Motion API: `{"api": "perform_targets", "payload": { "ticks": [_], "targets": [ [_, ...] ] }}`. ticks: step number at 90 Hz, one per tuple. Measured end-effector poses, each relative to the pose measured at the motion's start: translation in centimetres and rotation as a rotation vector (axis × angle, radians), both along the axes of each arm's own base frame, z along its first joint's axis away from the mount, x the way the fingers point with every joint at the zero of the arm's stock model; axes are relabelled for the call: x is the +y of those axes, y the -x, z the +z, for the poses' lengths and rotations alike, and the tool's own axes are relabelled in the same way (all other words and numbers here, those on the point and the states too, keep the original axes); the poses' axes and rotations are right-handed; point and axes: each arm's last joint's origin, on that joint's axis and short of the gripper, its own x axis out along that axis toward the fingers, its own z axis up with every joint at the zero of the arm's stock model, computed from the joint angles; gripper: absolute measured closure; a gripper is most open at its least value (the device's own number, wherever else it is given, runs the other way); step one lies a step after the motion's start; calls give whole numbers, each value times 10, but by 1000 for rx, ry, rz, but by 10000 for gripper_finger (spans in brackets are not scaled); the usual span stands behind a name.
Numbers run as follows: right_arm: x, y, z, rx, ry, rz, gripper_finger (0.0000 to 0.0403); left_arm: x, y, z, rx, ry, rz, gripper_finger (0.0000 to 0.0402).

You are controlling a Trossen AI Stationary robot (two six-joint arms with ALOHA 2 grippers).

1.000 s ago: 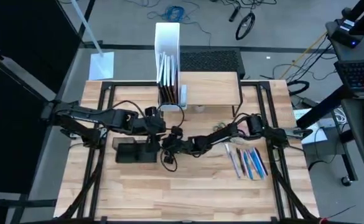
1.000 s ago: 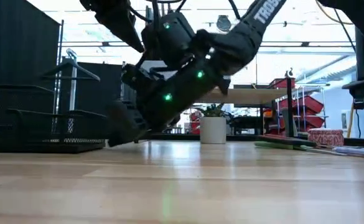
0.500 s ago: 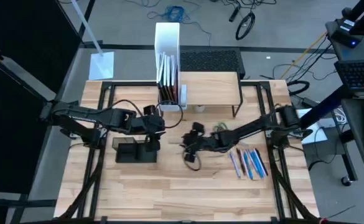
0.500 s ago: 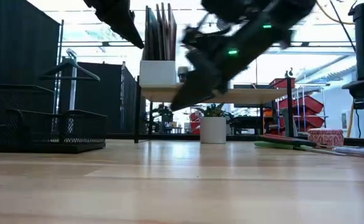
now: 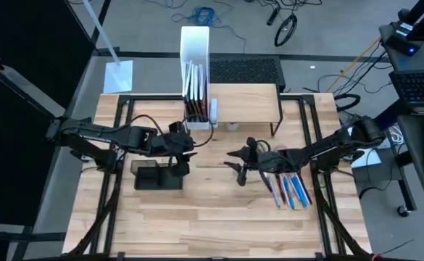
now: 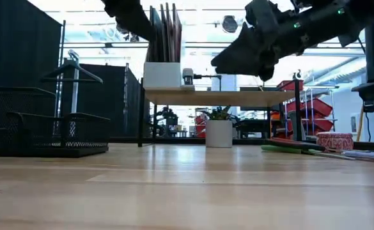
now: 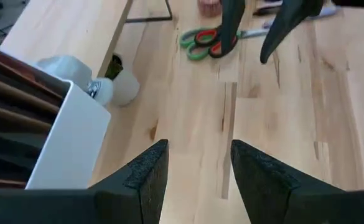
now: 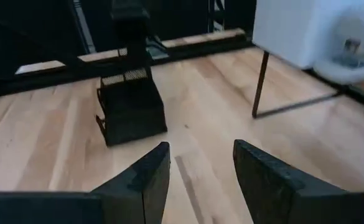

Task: Stock shelves
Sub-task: Remove the white stapler from the shelf

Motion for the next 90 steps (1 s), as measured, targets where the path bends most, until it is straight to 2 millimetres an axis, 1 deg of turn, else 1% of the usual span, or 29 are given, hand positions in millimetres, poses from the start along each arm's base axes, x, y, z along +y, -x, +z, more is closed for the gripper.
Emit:
{"api": "perform_targets", "payload": {
  "ticks": [11,20,30,42,51,56,66,75,82,90],
  "targets": [
    [-4,-2,2,0,77,9,245,-1,-6,5,-83,13,3,240],
    [-9,-3,5,-30,106,-1,245,-1,-10,10,-145,9,-7,240],
    [-13,-5,10,-73,106,-14,245,-1,-10,12,-148,-24,-34,240],
    [-16,-6,12,-81,138,-20,239,0,-3,14,-131,-34,-42,240],
    [-19,-6,12,-76,169,-23,222,-5,7,18,-143,-28,-59,240],
    [-21,-6,12,-71,181,-34,208,-7,16,15,-155,-16,-63,240],
    [-25,-8,16,-69,203,-100,178,-9,36,-1,-166,43,-41,240],
    [-27,-11,24,-65,270,-188,157,-10,51,-17,-207,85,-19,240],
    [-29,-13,31,-45,325,-266,148,-10,59,-24,-258,89,-29,240],
    [-32,-18,39,-36,335,-316,148,-8,66,-27,-283,54,-41,240]
  ]
}}
